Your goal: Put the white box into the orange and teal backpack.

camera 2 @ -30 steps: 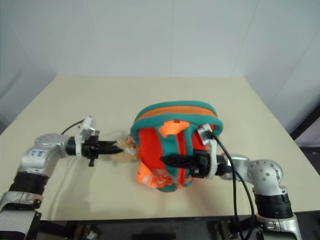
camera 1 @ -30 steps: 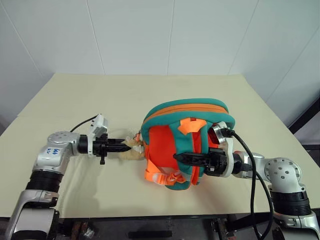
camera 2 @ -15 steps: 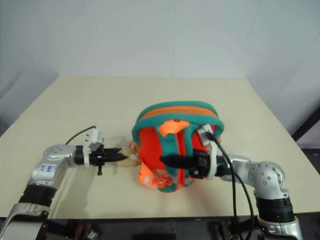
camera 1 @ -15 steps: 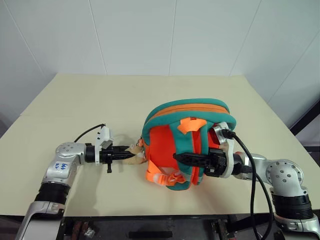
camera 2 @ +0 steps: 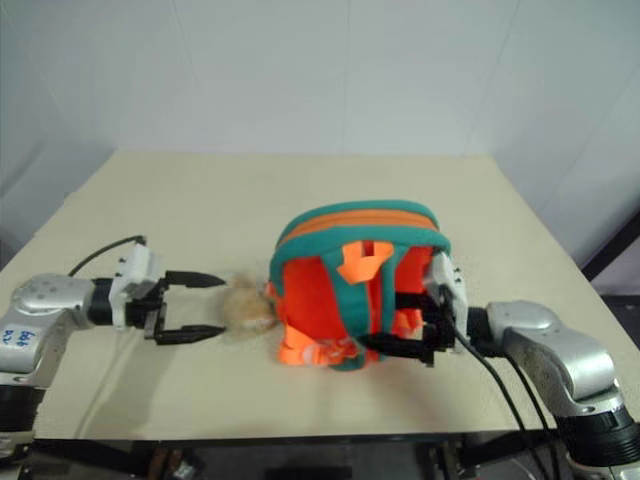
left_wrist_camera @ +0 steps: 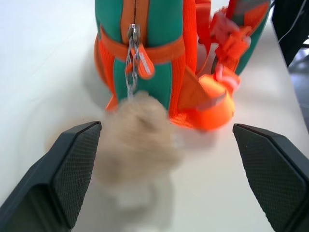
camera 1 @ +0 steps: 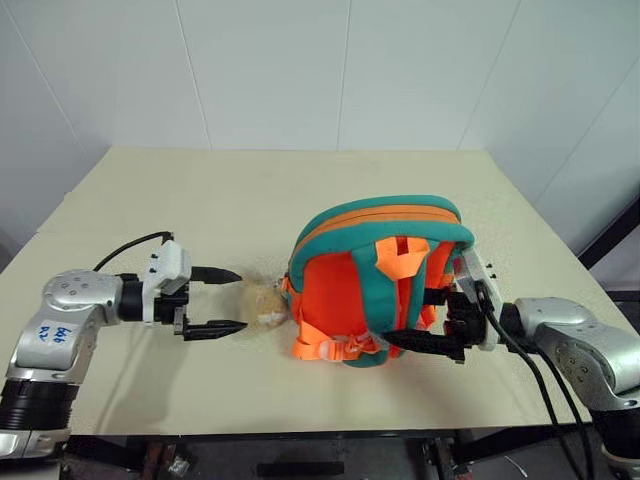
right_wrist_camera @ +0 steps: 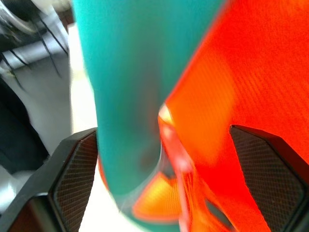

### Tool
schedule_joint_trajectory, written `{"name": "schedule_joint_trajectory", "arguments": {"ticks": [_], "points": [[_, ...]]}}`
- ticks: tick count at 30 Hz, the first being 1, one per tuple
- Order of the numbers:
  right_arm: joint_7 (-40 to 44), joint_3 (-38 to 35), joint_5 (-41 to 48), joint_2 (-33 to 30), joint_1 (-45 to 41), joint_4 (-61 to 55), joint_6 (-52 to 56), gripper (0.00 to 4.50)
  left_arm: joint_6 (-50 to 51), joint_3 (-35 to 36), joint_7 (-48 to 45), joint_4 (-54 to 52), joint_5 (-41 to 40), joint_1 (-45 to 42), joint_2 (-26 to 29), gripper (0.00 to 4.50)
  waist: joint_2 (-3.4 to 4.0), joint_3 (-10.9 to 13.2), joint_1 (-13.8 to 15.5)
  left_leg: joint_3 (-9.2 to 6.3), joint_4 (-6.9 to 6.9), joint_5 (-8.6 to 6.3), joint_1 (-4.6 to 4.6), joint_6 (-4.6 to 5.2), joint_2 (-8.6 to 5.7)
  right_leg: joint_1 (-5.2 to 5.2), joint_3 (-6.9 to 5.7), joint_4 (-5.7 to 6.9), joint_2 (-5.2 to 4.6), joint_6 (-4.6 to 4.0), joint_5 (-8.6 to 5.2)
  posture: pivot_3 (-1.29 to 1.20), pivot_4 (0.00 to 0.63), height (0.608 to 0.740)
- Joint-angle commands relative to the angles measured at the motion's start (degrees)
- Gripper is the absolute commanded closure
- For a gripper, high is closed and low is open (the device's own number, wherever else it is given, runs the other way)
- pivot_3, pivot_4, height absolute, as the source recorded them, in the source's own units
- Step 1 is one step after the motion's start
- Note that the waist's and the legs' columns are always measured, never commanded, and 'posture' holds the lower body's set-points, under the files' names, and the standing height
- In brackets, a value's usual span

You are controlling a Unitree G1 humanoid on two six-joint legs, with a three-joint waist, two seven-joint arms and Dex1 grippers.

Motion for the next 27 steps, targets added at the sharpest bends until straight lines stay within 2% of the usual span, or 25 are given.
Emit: {"name": "schedule_joint_trajectory", "arguments": {"ticks": [1, 4, 11, 20, 27], "points": [[2.07, -3.78, -5.05, -1.72, 1.82, 3.66, -9.14, 0.0, -3.32, 5.01, 0.21, -2.7, -2.26, 2.37, 0.49, 0.02, -0.01, 0.0, 0.08, 0.0, 0.01, 0.0, 0.0, 0.0, 0.0, 0.01, 0.0, 0.0, 0.0, 0.0, 0.0, 0.0, 0.15, 0.74], [0.93, -8.34, -6.72, -1.98, 3.6, 7.39, -13.79, 0.0, 3.48, 9.75, 3.77, -7.36, -9.03, 5.31, -0.94, 0.02, -0.01, 0.0, 0.15, 0.0, 0.06, 0.0, 0.01, 0.0, -0.01, 0.05, 0.0, 0.02, -0.02, 0.01, 0.01, 0.0, 0.15, 0.74], [5.01, -15.78, -5.11, -5.02, 9.6, 6.29, -16.94, 0.0, 3.13, 11.58, 5.33, -13.2, -10.95, 13.26, -2.53, 0.02, 0.0, 0.0, 0.21, -0.01, 0.03, 0.0, 0.23, 0.0, -0.03, 0.23, 0.0, 0.02, -0.04, 0.01, 0.01, 0.0, 0.15, 0.74], [9.46, -16.24, -2.83, -8.21, 9.34, 6.37, -13.66, 0.0, -2.81, 9.47, 1.8, -9.45, -9.34, 12.29, -2.84, 0.02, 0.0, 0.01, -0.21, 0.03, 0.14, -0.01, 0.58, 0.01, -0.06, 0.76, 0.07, -0.25, -0.07, 0.0, 0.01, 0.0, 0.15, 0.74], [8.87, -16.42, -2.24, -7.62, 8.11, 6.2, -13.2, 0.0, -4.91, 8.83, 0.49, -6.76, -8.97, 11.1, -2.04, 0.02, 0.0, 0.01, -0.14, 0.01, 0.1, -0.09, 0.57, 0.03, -0.05, 0.75, 0.04, -0.26, -0.07, 0.04, 0.03, 0.0, 0.15, 0.74]]}}
